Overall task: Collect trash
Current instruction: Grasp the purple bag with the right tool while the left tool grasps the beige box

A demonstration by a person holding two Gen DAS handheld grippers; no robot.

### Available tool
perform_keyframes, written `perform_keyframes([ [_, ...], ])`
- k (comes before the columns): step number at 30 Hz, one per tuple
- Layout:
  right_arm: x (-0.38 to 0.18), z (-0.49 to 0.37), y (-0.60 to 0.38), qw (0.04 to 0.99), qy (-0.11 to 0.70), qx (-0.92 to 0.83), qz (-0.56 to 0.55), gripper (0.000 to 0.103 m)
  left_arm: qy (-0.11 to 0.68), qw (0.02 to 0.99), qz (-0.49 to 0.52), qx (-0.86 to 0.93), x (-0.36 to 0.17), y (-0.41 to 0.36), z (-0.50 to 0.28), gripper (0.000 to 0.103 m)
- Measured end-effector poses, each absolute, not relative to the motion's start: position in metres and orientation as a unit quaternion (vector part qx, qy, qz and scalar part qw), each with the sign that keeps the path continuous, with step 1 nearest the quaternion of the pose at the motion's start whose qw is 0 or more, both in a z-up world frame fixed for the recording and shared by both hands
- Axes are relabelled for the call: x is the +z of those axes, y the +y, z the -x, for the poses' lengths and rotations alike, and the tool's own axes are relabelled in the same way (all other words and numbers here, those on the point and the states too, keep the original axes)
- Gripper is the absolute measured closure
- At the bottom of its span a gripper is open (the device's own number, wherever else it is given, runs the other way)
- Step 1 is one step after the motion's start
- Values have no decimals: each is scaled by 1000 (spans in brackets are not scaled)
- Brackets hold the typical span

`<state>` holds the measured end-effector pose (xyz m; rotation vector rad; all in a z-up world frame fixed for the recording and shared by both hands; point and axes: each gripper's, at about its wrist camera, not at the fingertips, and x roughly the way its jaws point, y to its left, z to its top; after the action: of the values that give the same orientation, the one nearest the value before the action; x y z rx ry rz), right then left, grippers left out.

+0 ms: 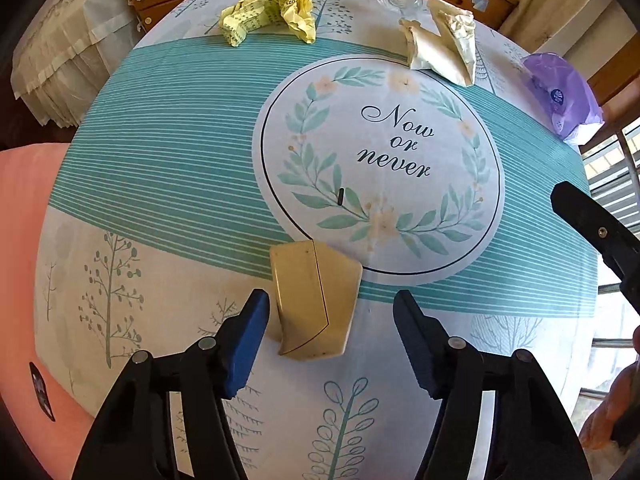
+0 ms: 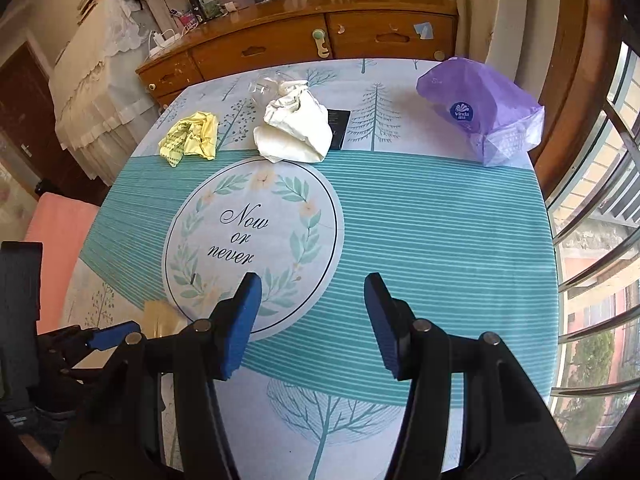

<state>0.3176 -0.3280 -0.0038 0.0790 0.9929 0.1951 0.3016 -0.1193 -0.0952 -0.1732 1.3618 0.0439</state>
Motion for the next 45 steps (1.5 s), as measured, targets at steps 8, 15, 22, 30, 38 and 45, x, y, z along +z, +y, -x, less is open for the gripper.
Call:
perform_keyframes([
  [8,-4,-327,-327,877,469,102,-26,53,630,770,97,38,-106,-115,-318,59],
  [15,28,-353,-361,902,427,59,-10,53,610,783,110,44,-87,-110,-336,59],
  [22,58,-412,-419,917,398,-2,33,38,574,807,128,47,-50,-104,-382,59],
  [30,42,-475,-447,901,418,10,112,34,549,824,136,39,-25,-118,-436,59],
  [38,-6,-516,-453,855,493,59,149,33,555,820,140,27,-30,-134,-460,59],
  [45,-44,-521,-452,832,533,49,146,43,563,814,143,23,-39,-134,-449,59],
])
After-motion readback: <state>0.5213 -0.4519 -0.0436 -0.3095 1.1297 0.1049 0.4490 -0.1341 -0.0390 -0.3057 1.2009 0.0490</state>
